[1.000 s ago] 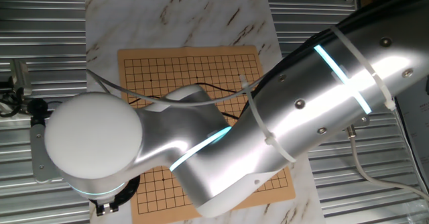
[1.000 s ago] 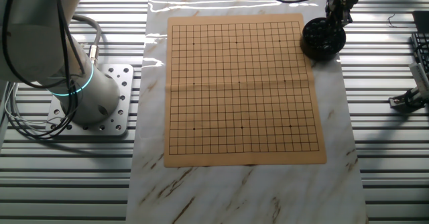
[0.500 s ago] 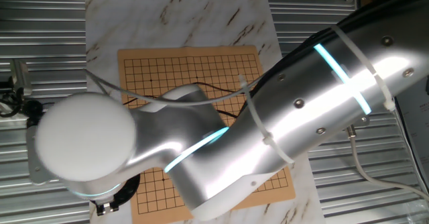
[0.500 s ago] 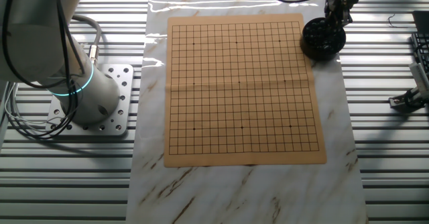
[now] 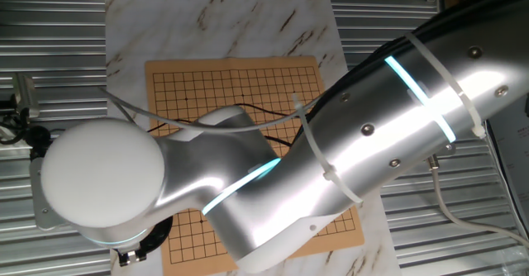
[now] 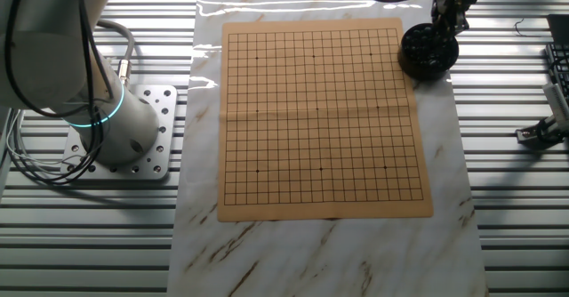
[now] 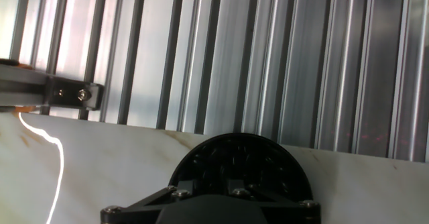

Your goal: Play the first move as black on the 3-4 point in the upper right corner of the Go board

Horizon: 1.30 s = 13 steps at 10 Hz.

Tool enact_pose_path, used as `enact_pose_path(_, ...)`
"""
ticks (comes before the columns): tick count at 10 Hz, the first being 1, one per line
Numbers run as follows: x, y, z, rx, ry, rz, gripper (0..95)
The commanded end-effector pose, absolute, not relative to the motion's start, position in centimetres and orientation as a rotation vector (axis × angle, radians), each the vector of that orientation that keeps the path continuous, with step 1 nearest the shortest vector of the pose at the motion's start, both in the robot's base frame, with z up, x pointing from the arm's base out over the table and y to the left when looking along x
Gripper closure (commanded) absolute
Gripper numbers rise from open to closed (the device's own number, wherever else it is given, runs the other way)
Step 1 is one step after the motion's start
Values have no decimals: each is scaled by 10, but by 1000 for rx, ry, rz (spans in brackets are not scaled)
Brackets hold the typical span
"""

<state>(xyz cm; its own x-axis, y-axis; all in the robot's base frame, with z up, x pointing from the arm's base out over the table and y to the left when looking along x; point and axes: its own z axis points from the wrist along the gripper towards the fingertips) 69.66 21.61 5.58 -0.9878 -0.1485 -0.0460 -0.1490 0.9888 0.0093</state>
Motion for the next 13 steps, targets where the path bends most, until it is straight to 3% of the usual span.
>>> enact_pose_path(1, 698, 217, 55, -230, 3088, 25, 760)
enact_pose_path(13, 692, 222, 52, -220, 3083, 38, 760)
